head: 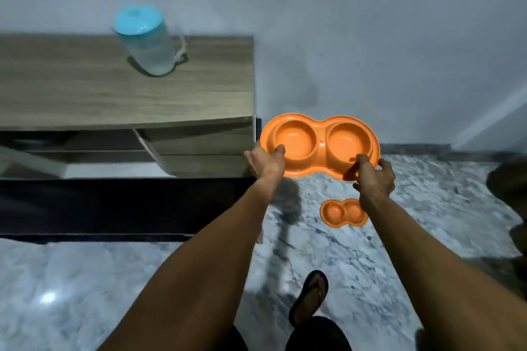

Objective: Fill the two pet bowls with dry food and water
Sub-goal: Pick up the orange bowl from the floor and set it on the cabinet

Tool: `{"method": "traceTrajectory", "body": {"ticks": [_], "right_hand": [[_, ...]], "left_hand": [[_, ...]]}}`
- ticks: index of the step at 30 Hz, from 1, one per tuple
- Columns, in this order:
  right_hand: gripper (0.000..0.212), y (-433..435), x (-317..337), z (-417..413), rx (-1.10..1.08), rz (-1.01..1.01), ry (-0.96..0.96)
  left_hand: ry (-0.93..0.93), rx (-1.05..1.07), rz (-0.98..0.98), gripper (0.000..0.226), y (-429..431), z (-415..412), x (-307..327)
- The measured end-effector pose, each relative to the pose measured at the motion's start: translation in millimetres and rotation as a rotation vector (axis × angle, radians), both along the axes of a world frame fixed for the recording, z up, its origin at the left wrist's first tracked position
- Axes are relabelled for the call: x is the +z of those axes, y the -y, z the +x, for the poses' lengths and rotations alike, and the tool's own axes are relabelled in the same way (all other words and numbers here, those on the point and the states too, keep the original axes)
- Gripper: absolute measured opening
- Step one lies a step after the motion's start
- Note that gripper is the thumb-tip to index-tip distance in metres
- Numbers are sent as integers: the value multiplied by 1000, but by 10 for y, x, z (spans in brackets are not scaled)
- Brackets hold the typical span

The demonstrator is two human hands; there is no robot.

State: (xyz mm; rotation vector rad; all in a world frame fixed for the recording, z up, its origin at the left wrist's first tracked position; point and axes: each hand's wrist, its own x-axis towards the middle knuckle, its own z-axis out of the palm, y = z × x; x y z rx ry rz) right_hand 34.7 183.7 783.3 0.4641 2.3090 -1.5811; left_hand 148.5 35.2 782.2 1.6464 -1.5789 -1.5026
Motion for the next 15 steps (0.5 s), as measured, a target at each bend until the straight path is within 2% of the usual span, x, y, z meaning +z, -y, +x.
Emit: {"method": "traceTrajectory", "body": {"ticks": [7,12,15], "right_hand": [[59,730,394,1216,77,-84,-64],[68,1516,482,1952,193,-123,-46],[55,2068,516,2268,287,-133,-50]], "left_hand": [[-57,87,-57,40,658,1375,457],[-37,174,-90,40,1330,2229,572],[-8,245,-114,40,1808,2669,571]]}}
